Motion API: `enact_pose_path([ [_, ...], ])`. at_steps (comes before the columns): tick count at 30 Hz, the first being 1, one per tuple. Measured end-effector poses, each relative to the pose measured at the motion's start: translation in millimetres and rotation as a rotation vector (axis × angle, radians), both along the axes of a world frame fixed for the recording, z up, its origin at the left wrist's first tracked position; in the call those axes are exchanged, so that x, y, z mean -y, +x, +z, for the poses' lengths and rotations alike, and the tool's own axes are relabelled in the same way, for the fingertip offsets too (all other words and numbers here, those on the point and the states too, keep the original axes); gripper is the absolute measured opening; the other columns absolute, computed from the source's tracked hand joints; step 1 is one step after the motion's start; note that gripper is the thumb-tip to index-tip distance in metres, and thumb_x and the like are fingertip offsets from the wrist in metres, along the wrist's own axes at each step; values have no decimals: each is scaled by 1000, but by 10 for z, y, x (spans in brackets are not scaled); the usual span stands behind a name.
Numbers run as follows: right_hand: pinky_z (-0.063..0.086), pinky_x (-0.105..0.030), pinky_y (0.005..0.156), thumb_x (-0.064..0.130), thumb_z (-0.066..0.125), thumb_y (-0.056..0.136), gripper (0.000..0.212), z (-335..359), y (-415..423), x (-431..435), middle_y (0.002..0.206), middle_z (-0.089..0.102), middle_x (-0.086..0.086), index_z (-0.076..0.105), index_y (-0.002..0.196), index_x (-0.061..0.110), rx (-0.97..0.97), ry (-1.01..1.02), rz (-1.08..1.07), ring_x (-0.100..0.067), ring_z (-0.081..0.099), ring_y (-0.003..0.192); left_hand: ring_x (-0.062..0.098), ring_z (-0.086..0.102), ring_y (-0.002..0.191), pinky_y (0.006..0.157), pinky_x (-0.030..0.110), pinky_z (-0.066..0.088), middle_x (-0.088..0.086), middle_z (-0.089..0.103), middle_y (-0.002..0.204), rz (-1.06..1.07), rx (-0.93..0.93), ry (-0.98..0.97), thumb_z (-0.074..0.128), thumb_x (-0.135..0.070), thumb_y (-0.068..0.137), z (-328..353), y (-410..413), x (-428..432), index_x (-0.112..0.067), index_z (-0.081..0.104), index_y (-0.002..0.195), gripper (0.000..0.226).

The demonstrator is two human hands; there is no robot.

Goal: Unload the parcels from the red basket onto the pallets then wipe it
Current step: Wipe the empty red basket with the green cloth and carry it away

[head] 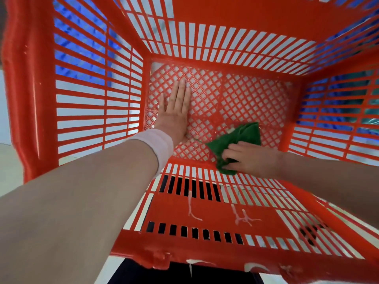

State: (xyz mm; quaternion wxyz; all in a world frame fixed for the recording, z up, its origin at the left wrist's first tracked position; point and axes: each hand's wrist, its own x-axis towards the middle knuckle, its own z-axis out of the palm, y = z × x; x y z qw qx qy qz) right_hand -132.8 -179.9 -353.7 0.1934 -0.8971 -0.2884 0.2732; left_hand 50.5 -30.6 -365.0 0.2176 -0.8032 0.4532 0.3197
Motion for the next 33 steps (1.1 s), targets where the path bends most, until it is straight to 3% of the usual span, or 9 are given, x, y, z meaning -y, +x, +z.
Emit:
enact_pose_path([
  [5,23,-16,78,16,44,94,36,120,-250,318,123,47,2,54,128,27,-408,-147,-130,-14,40,110,30,-31,136,115,51,-1,16,-37,146,21,-35,69,70,-51,70,93,21,51,-3,-33,135,132],
  [8,30,-18,92,15,47,94,31,238,-134,203,123,55,2,59,122,22,-606,-50,-479,-16,47,111,29,-32,135,116,51,-2,15,-38,146,60,-98,112,70,-47,72,240,64,116,-5,-31,137,128],
  [11,36,-24,90,19,45,96,31,464,-69,84,120,51,10,54,125,23,-780,85,-826,-10,47,108,27,-24,139,116,49,0,13,-31,150,84,-203,119,61,-47,82,529,121,174,-7,-14,144,106],
  [13,39,-29,95,22,44,96,31,620,-87,13,125,52,5,53,126,22,-847,188,-1003,-14,48,112,29,4,144,115,45,13,15,-4,156,140,-336,96,50,-47,88,865,159,228,-8,11,146,80],
  [16,39,-36,101,26,44,96,29,815,-63,-140,130,53,0,52,125,27,-894,329,-1163,-22,49,120,28,44,126,99,33,34,11,46,140,275,-479,-96,40,-44,94,1519,155,98,-15,44,134,50],
  [19,42,-37,99,29,43,97,32,877,131,-319,131,51,2,48,129,30,-901,418,-1171,-18,52,111,18,58,104,81,30,44,-4,63,116,394,-407,-345,29,-59,87,2087,41,-425,-29,55,119,51],
  [21,45,-36,95,29,40,98,32,858,295,-470,128,53,0,48,128,30,-914,403,-1083,-21,55,106,8,57,91,69,23,44,-16,62,104,464,-320,-478,21,-69,84,2369,-133,-831,-35,54,111,55],
  [25,25,-24,100,26,37,99,37,857,448,-761,146,38,-4,43,135,22,-877,311,-782,-22,39,130,19,63,94,72,27,42,-1,68,106,445,-151,-495,33,-47,89,2248,-441,-1221,-21,60,111,44],
  [33,30,-9,80,34,38,97,34,1442,275,-789,111,47,27,49,129,28,-913,468,-892,7,45,100,22,68,72,58,23,43,3,71,83,416,50,-627,39,-26,91,1968,-609,-1287,-14,65,98,30],
])
